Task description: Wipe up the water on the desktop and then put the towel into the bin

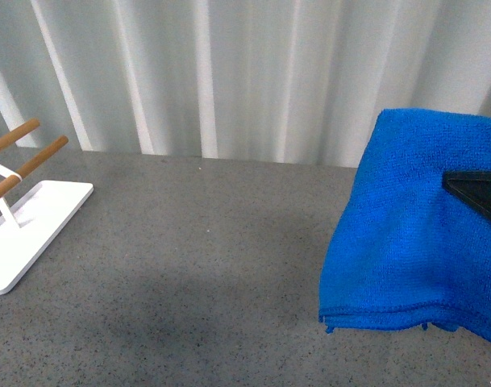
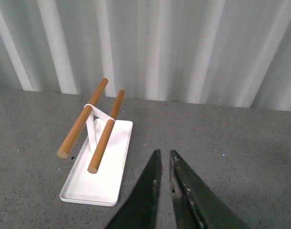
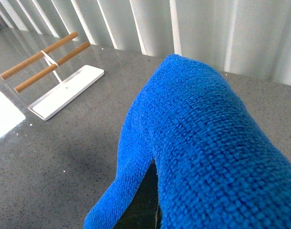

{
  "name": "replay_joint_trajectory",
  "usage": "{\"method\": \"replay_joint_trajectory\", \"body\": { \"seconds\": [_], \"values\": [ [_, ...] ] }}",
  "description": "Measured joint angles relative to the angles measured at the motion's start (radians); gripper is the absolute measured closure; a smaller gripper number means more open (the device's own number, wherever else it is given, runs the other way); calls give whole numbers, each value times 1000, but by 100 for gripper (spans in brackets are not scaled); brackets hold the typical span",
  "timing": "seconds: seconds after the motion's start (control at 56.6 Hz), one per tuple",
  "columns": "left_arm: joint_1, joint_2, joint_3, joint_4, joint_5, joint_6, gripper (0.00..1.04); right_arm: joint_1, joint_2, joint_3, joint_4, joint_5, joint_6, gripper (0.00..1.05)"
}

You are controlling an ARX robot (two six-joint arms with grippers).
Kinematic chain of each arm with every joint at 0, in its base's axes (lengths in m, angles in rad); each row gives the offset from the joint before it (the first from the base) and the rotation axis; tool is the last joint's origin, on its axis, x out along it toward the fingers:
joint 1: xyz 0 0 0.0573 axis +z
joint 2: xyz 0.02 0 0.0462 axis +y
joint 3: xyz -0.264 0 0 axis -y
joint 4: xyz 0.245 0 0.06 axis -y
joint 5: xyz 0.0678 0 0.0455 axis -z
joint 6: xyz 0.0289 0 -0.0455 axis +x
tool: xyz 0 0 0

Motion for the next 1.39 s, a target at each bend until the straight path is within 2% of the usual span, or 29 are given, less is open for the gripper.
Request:
{"method": "replay_joint_trajectory", "body": {
  "seconds": [0.053, 0.265, 0.353, 0.424, 0.953, 1.289, 1.395],
  "values": [
    [-14, -44, -8, -35, -14, -8, 101, 0, 2, 2, 0, 6, 0, 101],
    [-60, -208, -15, -171, -58, -12, 101, 19, 6, 8, -6, 35, -2, 101],
    [-130, -276, -15, -233, -148, -13, 101, 27, 6, 12, -18, 43, -9, 101],
    [-159, -345, -16, -294, -158, -14, 101, 39, 6, 16, -31, 52, -19, 101],
    [-163, -660, -16, -596, -159, -14, 101, 67, 6, 32, -48, 88, -33, 101],
    [-163, -740, -16, -677, -159, -14, 101, 69, 3, 32, -67, 96, -35, 101],
    [-163, -859, -16, -831, -159, -14, 101, 74, -3, 32, -72, 103, -35, 101]
  ]
}}
